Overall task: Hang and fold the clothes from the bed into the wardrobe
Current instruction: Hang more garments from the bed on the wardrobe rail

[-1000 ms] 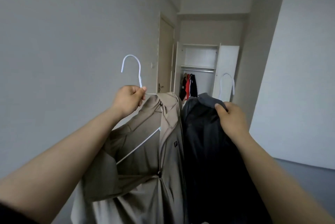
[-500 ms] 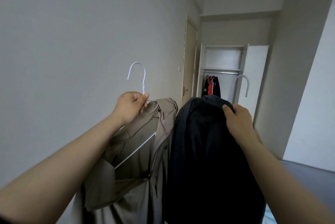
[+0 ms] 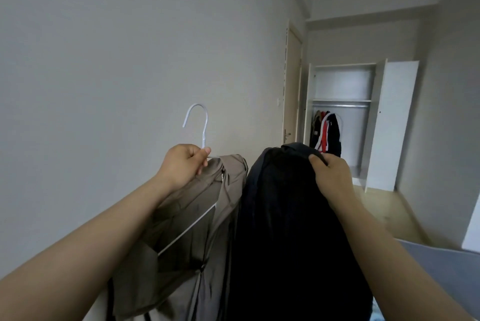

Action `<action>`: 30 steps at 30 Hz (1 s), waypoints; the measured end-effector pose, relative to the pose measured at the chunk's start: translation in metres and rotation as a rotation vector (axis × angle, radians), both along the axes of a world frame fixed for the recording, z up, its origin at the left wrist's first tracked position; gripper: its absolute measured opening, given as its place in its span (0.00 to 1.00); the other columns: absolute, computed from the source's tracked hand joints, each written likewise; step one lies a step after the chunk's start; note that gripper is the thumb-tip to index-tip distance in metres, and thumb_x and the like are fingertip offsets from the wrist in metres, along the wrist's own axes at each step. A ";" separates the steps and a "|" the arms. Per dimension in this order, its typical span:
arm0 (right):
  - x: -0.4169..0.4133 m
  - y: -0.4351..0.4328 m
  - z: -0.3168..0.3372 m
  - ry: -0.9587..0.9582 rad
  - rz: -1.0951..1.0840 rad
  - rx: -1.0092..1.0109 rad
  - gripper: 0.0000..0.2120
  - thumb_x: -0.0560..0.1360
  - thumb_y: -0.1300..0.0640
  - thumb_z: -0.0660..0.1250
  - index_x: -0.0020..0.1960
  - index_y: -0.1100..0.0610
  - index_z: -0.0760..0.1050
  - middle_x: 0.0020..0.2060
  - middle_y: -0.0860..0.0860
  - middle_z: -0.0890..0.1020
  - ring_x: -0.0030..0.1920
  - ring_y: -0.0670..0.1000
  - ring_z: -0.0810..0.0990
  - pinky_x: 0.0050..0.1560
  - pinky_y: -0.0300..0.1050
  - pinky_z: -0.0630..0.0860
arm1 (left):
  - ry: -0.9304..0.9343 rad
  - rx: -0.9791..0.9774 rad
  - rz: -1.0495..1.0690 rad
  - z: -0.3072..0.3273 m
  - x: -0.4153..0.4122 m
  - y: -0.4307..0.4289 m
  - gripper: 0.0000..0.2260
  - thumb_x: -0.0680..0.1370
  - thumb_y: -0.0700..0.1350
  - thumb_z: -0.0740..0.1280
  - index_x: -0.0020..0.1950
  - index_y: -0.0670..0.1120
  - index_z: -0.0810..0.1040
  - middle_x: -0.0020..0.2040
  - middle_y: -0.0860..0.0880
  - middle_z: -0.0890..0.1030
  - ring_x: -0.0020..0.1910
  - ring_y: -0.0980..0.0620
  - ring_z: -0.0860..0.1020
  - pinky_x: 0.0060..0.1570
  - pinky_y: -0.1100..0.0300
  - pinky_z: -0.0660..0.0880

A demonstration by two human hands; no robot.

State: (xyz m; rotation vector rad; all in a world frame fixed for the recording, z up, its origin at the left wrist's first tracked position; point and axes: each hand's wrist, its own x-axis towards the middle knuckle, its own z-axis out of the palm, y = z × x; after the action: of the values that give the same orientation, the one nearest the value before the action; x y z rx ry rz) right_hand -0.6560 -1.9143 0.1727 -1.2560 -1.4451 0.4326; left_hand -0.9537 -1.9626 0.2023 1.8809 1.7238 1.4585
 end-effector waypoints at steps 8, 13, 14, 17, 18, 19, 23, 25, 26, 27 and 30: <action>-0.042 0.083 -0.009 0.001 0.002 -0.095 0.13 0.80 0.51 0.59 0.43 0.57 0.76 0.39 0.55 0.80 0.42 0.53 0.78 0.44 0.45 0.72 | -0.030 -0.039 0.022 -0.006 -0.036 0.084 0.20 0.80 0.50 0.62 0.29 0.45 0.77 0.21 0.52 0.74 0.19 0.60 0.68 0.33 0.59 0.67; -0.060 0.118 -0.019 -0.020 -0.078 -0.116 0.15 0.80 0.51 0.59 0.45 0.61 0.78 0.38 0.56 0.81 0.41 0.55 0.79 0.40 0.46 0.73 | -0.104 -0.056 -0.033 -0.014 -0.051 0.139 0.20 0.80 0.49 0.63 0.29 0.45 0.77 0.22 0.51 0.74 0.18 0.57 0.67 0.29 0.60 0.66; -0.063 0.124 -0.020 -0.022 -0.105 -0.116 0.16 0.80 0.52 0.60 0.45 0.63 0.78 0.38 0.57 0.81 0.41 0.57 0.79 0.41 0.48 0.73 | -0.119 -0.058 -0.054 -0.016 -0.052 0.151 0.20 0.80 0.49 0.63 0.30 0.44 0.77 0.23 0.50 0.74 0.18 0.57 0.67 0.29 0.60 0.66; -0.071 0.145 -0.018 -0.021 -0.197 -0.100 0.16 0.79 0.53 0.62 0.40 0.64 0.76 0.33 0.55 0.78 0.38 0.57 0.77 0.38 0.47 0.70 | -0.092 -0.053 -0.107 -0.018 -0.056 0.187 0.20 0.80 0.49 0.62 0.29 0.46 0.77 0.23 0.51 0.75 0.19 0.59 0.69 0.32 0.60 0.68; -0.073 0.152 -0.017 -0.012 -0.225 -0.099 0.16 0.79 0.53 0.62 0.38 0.62 0.75 0.32 0.54 0.78 0.37 0.56 0.77 0.36 0.46 0.69 | -0.073 -0.053 -0.116 -0.017 -0.056 0.200 0.20 0.80 0.49 0.62 0.29 0.46 0.77 0.23 0.51 0.75 0.19 0.60 0.69 0.32 0.60 0.68; -0.075 0.160 -0.014 -0.008 -0.253 -0.102 0.16 0.79 0.52 0.62 0.38 0.61 0.75 0.31 0.53 0.78 0.36 0.55 0.77 0.35 0.45 0.69 | -0.062 -0.052 -0.131 -0.016 -0.056 0.213 0.19 0.80 0.49 0.62 0.30 0.46 0.77 0.24 0.51 0.75 0.19 0.60 0.69 0.33 0.60 0.68; -0.067 0.187 -0.008 -0.013 -0.355 -0.101 0.16 0.78 0.52 0.62 0.35 0.59 0.74 0.30 0.52 0.76 0.35 0.54 0.75 0.36 0.45 0.68 | -0.055 -0.060 -0.218 -0.016 -0.047 0.262 0.19 0.81 0.49 0.61 0.32 0.44 0.78 0.25 0.50 0.76 0.23 0.56 0.71 0.37 0.59 0.69; -0.059 0.203 -0.010 -0.002 -0.396 -0.113 0.16 0.78 0.52 0.62 0.35 0.58 0.72 0.29 0.52 0.75 0.34 0.54 0.74 0.36 0.45 0.67 | -0.066 -0.058 -0.264 -0.022 -0.040 0.287 0.19 0.81 0.49 0.61 0.31 0.44 0.78 0.25 0.51 0.76 0.22 0.57 0.71 0.36 0.59 0.68; -0.056 0.210 -0.011 0.003 -0.414 -0.119 0.16 0.78 0.52 0.62 0.34 0.59 0.72 0.29 0.52 0.74 0.33 0.54 0.73 0.35 0.46 0.67 | -0.069 -0.060 -0.280 -0.025 -0.037 0.297 0.19 0.81 0.49 0.61 0.31 0.44 0.77 0.25 0.51 0.76 0.22 0.58 0.71 0.35 0.60 0.68; -0.052 0.218 -0.012 0.004 -0.430 -0.125 0.16 0.78 0.53 0.62 0.34 0.59 0.71 0.28 0.52 0.73 0.33 0.54 0.72 0.35 0.46 0.67 | -0.073 -0.066 -0.298 -0.027 -0.033 0.307 0.19 0.81 0.49 0.61 0.31 0.45 0.77 0.25 0.52 0.75 0.22 0.58 0.71 0.34 0.60 0.67; -0.042 0.254 -0.019 0.006 -0.475 -0.138 0.18 0.78 0.53 0.62 0.32 0.59 0.67 0.27 0.52 0.70 0.31 0.54 0.69 0.32 0.46 0.64 | -0.074 -0.086 -0.354 -0.033 -0.022 0.352 0.19 0.81 0.49 0.61 0.31 0.46 0.76 0.24 0.52 0.74 0.24 0.56 0.71 0.31 0.60 0.66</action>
State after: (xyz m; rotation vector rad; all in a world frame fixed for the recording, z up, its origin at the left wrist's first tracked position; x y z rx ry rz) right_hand -0.6983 -1.6602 0.1537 -1.6511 -1.0763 0.2143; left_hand -0.9755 -1.6102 0.1689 1.9366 1.3143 1.2784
